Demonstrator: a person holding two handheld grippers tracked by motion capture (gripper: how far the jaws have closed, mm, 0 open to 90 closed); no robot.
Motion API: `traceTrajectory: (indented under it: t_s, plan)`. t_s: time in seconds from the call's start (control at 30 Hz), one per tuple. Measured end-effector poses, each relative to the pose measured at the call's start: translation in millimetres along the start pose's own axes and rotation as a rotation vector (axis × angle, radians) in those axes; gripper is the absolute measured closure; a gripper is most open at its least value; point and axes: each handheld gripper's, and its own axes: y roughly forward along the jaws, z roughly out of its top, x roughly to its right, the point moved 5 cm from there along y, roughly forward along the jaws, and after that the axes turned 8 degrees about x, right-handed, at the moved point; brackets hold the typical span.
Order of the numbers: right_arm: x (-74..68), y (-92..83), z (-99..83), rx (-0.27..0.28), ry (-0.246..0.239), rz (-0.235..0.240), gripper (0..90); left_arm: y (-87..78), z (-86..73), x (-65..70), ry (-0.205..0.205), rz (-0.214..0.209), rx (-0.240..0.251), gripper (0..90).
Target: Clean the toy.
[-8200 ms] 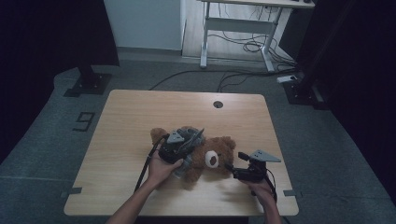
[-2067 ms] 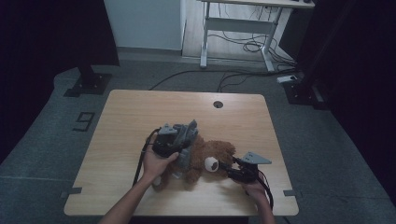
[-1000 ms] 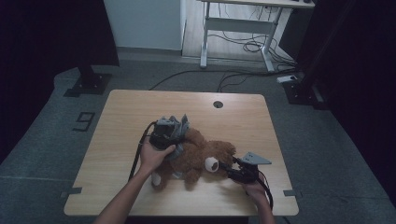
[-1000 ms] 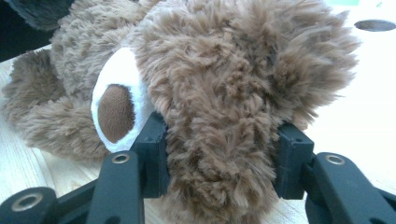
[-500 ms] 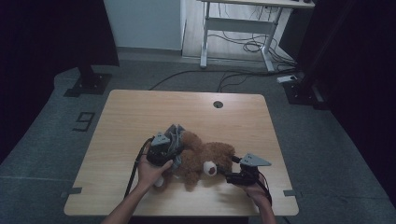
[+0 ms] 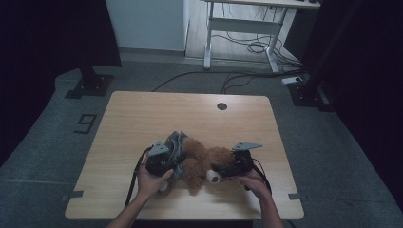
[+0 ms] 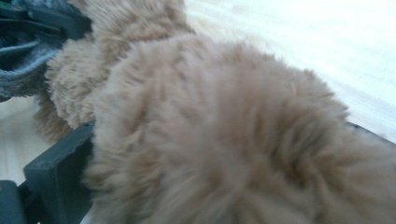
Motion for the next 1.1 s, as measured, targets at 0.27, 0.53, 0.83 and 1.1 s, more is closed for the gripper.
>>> traceTrajectory:
  t_s: [0.27, 0.53, 0.83, 1.1]
  plan:
    - [-3.8, -8.3, -3.8, 0.025, -0.006, -0.026, 46.3, -1.9, 2.3, 1.4, 0.0, 0.011, 0.03, 80.9]
    - [-7.5, -5.5, 17.0, 0.2, -0.004, -0.057, 59.2, -6.3, 25.4, -16.2, -0.033, 0.041, 0.061, 81.2]
    - [3.9, 11.7, 46.7, 0.309, -0.12, -0.157, 58.8, 9.5, 48.3, -31.7, -0.036, 0.076, 0.06, 81.2]
    - [16.1, 4.5, 18.3, 0.274, -0.122, -0.095, 42.3, 15.3, 27.0, -19.5, -0.032, 0.038, 0.023, 81.0]
